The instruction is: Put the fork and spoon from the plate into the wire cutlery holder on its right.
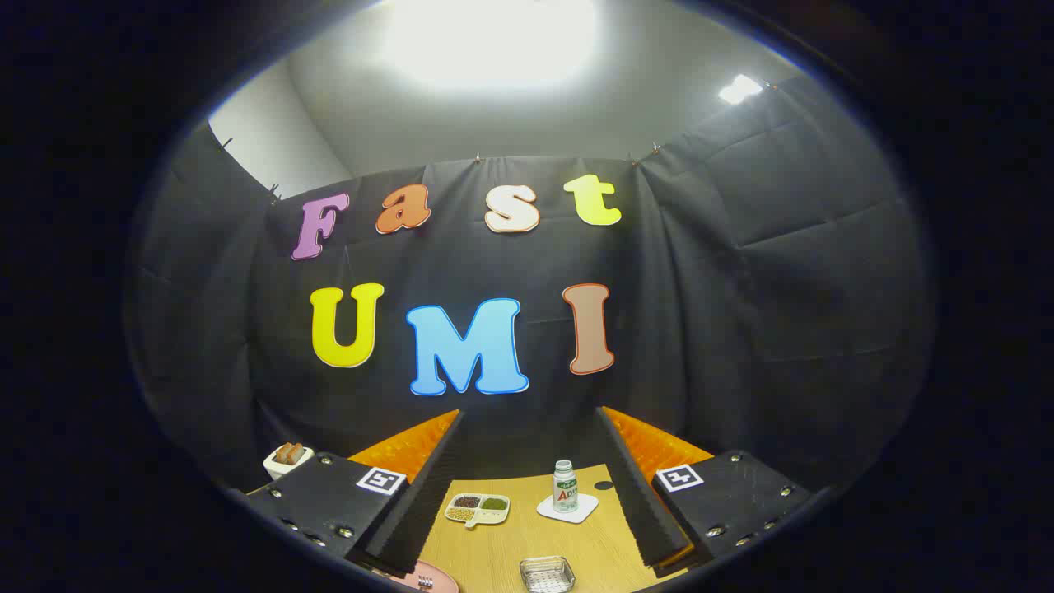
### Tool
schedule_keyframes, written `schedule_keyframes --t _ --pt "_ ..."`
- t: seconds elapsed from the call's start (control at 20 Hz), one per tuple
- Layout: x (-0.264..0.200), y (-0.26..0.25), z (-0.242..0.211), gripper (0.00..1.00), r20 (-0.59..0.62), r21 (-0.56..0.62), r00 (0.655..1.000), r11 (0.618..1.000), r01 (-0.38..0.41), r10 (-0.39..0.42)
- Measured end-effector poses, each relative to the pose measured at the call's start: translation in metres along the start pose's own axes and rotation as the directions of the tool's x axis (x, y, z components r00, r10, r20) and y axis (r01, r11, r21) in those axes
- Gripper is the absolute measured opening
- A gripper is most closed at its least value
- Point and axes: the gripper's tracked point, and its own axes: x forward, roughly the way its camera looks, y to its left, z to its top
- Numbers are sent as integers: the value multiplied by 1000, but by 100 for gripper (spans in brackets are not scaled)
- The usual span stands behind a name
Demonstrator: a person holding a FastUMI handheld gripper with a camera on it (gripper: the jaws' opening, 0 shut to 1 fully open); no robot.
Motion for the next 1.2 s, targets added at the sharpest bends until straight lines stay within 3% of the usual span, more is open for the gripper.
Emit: schedule_keyframes --t 0.75,0.95,1.2 --pt "9 37 -14 95 -74 -29 995 997 -70 68" --pt "5 67 -75 95 -218 -32 967 989 -145 135" --pt "-11 114 -160 95 -395 -34 892 966 -255 222"
